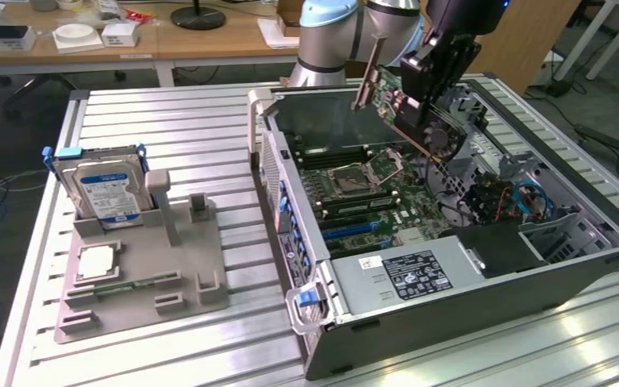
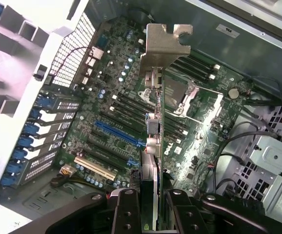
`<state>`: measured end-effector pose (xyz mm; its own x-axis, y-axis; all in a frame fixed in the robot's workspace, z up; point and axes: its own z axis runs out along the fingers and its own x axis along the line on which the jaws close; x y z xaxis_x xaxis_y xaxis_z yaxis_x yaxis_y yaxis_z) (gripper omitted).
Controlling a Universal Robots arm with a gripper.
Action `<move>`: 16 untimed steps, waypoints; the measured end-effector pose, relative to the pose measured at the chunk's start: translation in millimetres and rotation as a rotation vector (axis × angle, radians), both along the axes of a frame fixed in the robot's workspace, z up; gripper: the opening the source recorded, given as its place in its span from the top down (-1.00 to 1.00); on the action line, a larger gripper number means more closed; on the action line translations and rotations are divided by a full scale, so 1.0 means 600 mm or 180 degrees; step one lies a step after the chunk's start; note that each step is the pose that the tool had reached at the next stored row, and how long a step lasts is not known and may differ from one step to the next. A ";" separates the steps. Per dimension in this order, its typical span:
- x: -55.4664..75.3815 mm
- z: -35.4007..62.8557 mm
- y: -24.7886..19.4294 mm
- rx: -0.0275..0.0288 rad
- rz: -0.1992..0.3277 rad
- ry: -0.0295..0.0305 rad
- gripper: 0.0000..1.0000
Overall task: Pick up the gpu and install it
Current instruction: 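Insert the gpu into the slot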
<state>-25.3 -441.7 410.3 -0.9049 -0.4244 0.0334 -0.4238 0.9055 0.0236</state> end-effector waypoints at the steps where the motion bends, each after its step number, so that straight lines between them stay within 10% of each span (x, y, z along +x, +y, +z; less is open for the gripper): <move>1: 0.000 0.000 0.0000 0.0000 0.0012 0.0000 0.47; 16: 0.000 0.000 -0.0001 0.0000 0.0188 0.0000 0.47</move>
<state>-25.3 -441.7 410.2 -0.8783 -0.4770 0.0334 -0.4765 0.8789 0.0237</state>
